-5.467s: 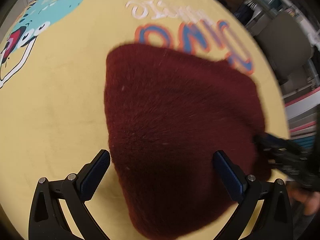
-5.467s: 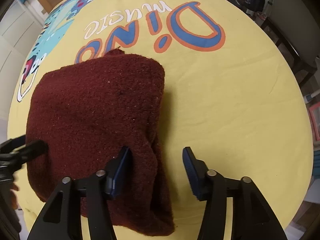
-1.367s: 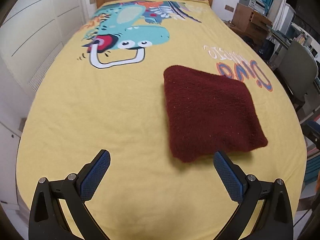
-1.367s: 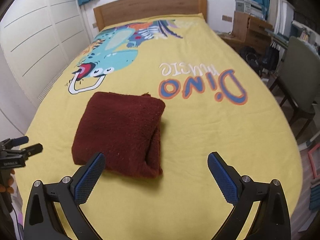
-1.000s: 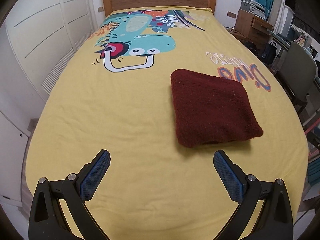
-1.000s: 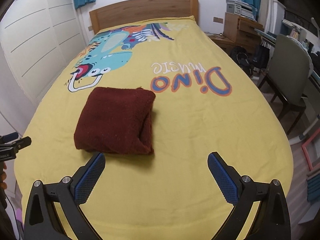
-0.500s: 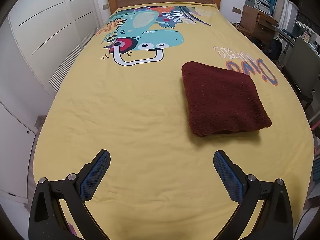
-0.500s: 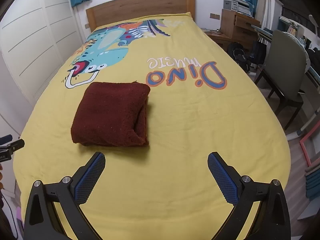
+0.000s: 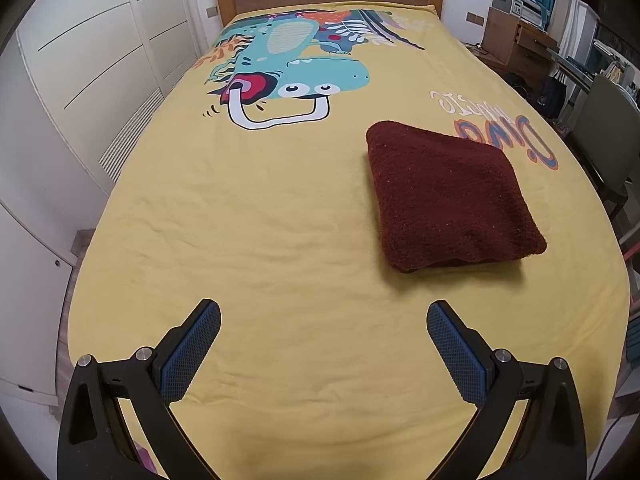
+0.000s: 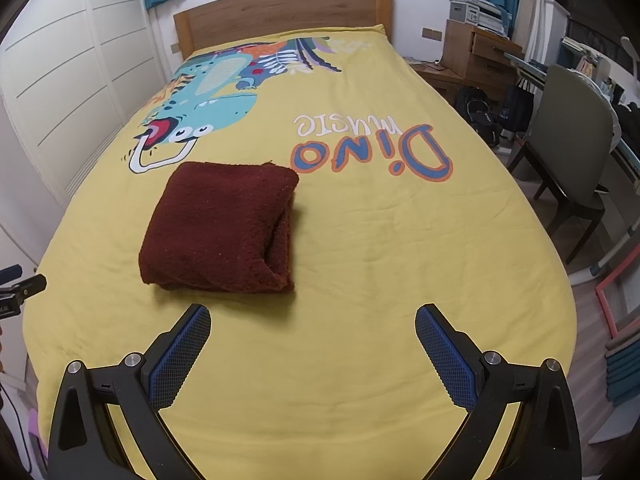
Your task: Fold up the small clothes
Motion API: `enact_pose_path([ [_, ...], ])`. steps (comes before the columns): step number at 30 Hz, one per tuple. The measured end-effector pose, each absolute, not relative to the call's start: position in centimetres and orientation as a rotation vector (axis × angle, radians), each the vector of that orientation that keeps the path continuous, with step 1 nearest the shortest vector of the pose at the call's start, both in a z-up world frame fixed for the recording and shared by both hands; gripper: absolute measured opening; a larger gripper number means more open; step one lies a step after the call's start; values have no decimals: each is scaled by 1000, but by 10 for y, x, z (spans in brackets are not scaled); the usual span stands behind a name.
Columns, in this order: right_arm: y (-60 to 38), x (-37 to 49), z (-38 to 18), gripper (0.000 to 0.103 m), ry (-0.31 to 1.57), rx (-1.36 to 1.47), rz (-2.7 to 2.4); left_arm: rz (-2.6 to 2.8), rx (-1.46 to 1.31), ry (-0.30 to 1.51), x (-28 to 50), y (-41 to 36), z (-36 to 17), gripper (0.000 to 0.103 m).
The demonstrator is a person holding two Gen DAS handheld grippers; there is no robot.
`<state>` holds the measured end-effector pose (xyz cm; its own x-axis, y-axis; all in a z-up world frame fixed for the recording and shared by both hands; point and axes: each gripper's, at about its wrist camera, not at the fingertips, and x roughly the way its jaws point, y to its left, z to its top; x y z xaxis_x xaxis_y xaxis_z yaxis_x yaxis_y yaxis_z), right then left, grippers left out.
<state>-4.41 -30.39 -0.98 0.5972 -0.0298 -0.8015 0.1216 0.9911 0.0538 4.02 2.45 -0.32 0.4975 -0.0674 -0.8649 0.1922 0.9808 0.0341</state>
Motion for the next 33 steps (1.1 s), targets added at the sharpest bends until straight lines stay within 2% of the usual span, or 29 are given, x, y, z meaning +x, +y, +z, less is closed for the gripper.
enact_pose_path([
  [33,-310,-42,-16,102,954,95,-92,-162,132,1057,36,17,-7,102],
])
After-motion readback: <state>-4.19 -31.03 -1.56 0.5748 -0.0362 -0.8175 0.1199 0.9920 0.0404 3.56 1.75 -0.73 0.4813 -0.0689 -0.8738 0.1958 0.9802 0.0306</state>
